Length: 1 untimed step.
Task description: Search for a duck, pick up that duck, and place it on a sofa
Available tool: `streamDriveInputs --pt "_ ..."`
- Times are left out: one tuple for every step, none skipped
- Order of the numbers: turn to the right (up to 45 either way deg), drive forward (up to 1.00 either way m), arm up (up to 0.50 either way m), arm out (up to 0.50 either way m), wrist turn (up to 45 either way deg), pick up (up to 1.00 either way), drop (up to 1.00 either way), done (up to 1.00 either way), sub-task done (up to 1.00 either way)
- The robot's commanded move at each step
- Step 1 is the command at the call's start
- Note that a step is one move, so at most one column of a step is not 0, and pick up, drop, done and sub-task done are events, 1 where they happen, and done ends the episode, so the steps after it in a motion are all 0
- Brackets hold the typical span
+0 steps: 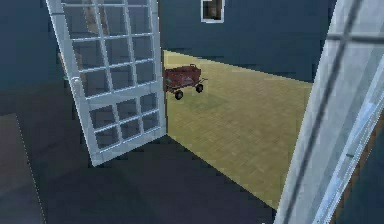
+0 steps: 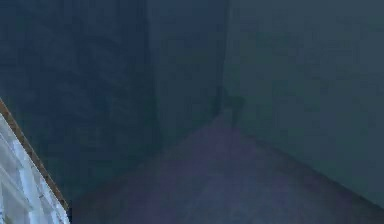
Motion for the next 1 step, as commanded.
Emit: streamDriveInputs --pt "0.0 1.0 0.0 0.0 0.0 0.0 0.0 0.0 0.0"
